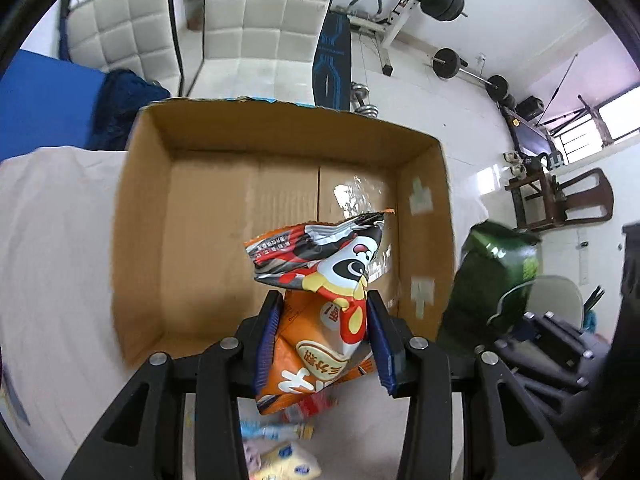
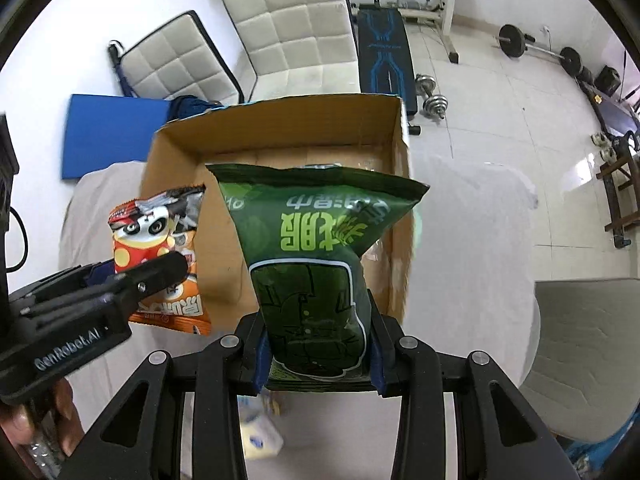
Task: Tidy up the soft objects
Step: 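Carry both bags into the cardboard box and open both grippers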
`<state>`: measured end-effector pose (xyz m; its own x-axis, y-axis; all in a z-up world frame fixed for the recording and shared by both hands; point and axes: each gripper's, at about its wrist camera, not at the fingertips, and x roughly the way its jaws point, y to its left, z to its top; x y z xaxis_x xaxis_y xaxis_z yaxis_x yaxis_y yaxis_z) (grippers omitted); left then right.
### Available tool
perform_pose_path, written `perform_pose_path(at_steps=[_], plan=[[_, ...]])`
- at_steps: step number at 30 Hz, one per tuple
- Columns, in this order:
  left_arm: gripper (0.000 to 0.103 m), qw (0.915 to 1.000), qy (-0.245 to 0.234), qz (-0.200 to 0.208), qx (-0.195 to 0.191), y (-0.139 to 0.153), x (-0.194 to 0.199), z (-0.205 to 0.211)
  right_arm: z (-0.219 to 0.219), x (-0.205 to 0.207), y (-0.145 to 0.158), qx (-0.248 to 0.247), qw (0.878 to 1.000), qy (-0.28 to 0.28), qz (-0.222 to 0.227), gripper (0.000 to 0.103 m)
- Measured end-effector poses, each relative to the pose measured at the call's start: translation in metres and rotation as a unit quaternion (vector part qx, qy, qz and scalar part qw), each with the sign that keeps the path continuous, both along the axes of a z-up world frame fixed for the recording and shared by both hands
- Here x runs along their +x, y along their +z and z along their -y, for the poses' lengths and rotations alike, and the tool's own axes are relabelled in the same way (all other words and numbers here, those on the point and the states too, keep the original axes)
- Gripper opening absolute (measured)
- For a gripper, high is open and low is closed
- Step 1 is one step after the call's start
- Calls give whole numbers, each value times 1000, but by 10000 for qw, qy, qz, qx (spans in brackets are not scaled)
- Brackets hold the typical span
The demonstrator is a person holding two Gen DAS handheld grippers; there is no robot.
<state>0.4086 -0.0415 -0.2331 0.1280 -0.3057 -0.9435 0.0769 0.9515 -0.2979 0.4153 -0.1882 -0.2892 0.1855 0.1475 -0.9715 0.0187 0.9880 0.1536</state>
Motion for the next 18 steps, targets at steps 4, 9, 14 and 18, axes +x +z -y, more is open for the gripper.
perform_pose_path(at_steps=[4, 9, 14, 18], plan=[[39, 9993, 56, -305, -201, -39, 43, -4, -4, 45, -41, -202, 9996, -44, -172, 40], [39, 9978, 4, -620, -230, -80, 73, -4, -7, 87, -91, -310, 9987, -119, -390, 40], [39, 9960, -44, -816, -351, -102, 86, -4, -14, 111, -123, -418, 9976, -145, -537, 40], [40, 9961, -211, -766, -379, -106, 89, 2, -19, 117, -137, -482, 9969, -113, -609, 40]])
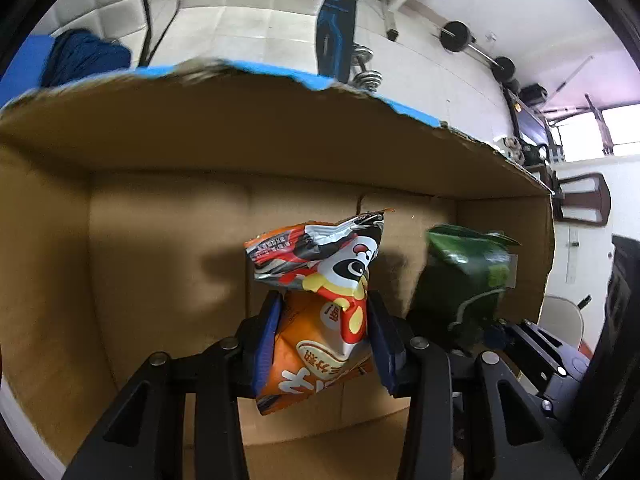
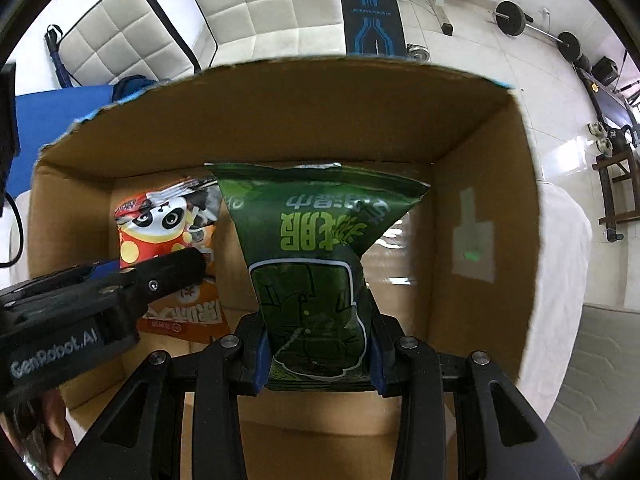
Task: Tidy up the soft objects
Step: 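Carry both bags into the cardboard box and open both grippers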
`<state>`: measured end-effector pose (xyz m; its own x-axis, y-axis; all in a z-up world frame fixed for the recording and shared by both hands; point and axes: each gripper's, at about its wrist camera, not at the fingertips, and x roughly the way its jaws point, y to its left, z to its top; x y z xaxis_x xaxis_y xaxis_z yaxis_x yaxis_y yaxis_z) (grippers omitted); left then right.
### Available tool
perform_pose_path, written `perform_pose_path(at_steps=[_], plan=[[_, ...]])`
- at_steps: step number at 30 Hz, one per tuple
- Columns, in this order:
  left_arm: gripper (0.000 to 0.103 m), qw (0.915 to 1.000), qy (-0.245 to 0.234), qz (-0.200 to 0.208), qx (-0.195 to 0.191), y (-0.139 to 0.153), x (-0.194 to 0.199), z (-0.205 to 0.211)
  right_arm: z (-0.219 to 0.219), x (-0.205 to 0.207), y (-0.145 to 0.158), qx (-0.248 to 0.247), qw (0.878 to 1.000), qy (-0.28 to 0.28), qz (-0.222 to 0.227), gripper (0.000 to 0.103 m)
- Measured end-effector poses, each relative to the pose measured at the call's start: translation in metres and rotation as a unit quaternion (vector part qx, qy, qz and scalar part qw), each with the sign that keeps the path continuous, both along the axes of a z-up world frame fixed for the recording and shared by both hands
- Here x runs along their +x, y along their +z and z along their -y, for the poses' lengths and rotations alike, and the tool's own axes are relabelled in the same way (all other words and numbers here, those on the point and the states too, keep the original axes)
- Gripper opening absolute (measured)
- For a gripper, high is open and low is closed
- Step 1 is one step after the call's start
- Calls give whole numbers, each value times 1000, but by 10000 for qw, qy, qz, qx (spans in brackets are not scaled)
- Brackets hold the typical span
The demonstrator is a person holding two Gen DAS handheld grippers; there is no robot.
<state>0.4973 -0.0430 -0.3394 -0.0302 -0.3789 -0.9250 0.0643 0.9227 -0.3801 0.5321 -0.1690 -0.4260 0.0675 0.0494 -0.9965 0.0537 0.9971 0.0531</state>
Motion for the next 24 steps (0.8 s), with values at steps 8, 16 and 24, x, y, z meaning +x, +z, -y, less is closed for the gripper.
perform_pose_path(at_steps=[8, 16, 24], plan=[[69, 9978, -295, 112, 579, 1, 2, 6, 6, 2, -17, 33, 9997, -137, -178, 65], [100, 9944, -305, 530, 863, 35, -18, 1, 7, -18, 2, 32, 9999, -119, -97, 85], [102, 9827, -204, 1321, 1281, 80, -46, -21, 2, -69, 43, 111, 9995, -136, 248, 103]])
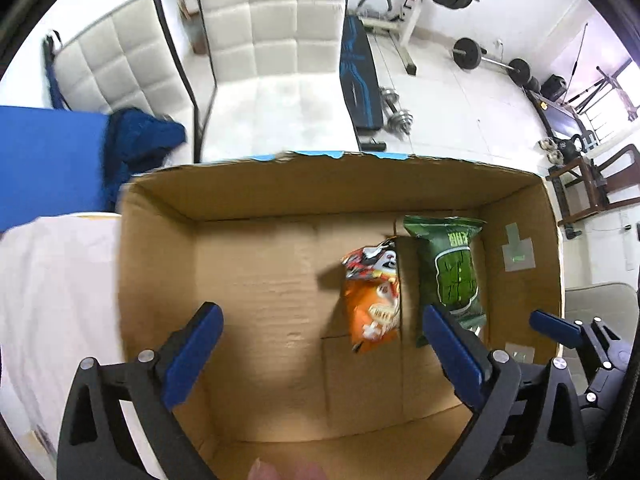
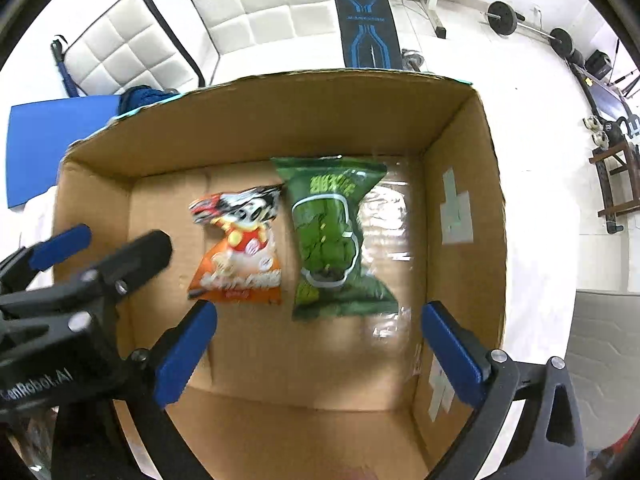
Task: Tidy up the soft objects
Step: 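Carry both bags into the cardboard box and open both grippers, then grasp the yellow Vinda tissue pack with the right gripper while the left grasps the lilac towel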
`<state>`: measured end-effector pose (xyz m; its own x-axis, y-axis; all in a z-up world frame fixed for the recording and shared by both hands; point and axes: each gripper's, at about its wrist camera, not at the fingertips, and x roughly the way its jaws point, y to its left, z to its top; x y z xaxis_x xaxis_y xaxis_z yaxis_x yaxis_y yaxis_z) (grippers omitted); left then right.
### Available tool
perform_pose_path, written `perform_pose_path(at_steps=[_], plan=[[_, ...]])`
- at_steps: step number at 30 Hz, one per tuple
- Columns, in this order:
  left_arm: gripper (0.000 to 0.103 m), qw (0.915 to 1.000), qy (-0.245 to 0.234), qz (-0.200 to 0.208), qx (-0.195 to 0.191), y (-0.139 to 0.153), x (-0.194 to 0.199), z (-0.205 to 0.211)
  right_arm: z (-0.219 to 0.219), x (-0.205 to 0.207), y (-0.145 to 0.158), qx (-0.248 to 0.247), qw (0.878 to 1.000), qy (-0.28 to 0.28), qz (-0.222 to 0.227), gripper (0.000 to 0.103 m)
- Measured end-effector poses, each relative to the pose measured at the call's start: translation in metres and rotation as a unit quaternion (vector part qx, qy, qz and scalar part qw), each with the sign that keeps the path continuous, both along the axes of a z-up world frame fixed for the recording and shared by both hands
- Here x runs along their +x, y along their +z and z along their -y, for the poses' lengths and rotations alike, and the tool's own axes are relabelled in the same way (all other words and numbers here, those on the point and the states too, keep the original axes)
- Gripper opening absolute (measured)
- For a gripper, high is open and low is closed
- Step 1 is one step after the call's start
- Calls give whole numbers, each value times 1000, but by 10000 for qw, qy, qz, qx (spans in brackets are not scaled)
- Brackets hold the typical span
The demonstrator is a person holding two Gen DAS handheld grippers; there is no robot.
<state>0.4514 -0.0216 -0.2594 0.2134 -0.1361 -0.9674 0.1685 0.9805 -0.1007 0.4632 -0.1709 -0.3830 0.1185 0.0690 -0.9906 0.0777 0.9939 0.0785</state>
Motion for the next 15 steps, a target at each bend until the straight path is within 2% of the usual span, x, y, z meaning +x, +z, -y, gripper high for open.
perform_pose_path(at_steps=[4, 7, 8, 10, 15], plan=[[102, 9998, -3, 212, 71, 14, -20, -9, -3, -30, 21, -124, 9998, -12, 125, 103], [102, 9990, -5, 395, 203, 28, -38, -9, -11, -37, 39, -188, 9996, -23, 230, 103], [102, 9987, 20, 460, 208, 33, -44, -10, -13, -46, 48, -242, 9992, -31, 320, 103], [102, 9984, 78, 524, 190, 41, -55, -14, -15, -40, 54, -278, 9988, -22, 414, 103], [102, 9967, 218, 765, 136, 75, -91, -20, -18, -70, 88, -421, 9964, 3, 739, 103]])
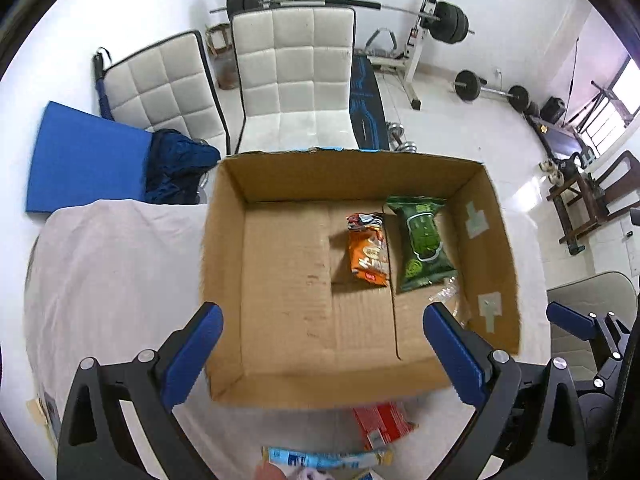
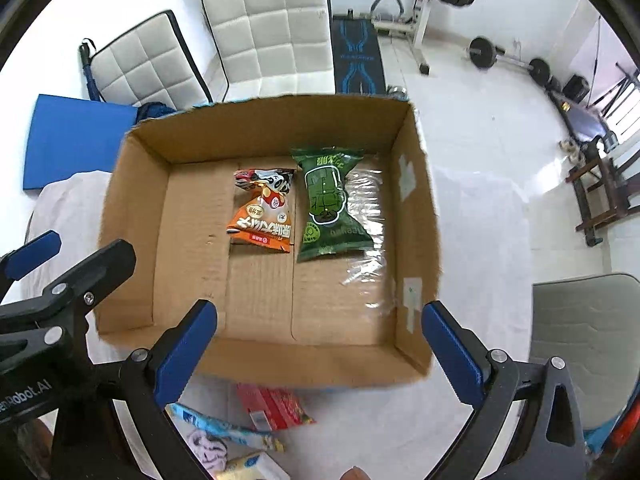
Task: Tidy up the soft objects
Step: 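Grasp the yellow Vinda tissue pack with the right gripper while the left grasps the lilac towel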
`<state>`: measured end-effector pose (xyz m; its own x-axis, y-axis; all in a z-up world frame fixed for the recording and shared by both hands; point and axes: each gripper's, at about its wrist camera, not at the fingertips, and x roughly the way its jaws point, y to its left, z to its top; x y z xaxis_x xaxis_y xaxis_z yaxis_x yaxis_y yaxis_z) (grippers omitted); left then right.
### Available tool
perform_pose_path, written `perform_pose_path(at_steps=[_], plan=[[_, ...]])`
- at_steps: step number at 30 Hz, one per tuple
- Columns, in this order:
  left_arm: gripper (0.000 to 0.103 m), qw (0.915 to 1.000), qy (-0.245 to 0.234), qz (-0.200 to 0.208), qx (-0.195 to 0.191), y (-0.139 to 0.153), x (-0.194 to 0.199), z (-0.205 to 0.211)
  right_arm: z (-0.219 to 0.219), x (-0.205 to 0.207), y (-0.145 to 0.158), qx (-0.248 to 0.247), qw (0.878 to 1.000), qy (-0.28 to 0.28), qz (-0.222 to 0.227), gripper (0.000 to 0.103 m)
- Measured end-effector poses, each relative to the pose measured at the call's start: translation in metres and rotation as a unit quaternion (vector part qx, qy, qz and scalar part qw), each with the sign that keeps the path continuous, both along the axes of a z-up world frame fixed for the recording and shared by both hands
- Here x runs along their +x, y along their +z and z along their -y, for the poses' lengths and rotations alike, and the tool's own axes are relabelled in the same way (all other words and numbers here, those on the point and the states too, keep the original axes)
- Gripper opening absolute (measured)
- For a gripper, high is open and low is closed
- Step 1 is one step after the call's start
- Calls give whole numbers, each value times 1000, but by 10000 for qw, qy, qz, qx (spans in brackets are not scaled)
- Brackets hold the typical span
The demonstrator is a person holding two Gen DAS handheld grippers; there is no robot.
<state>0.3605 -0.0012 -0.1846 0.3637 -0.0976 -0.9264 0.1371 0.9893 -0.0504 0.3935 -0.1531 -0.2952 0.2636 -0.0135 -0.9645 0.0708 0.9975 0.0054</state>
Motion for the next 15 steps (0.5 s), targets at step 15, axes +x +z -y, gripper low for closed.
perform_pose_path(at_steps=[15], plan=[[103, 9988, 404, -87, 245, 22, -114, -28, -14, -115, 8, 722, 9960, 178, -495, 103]])
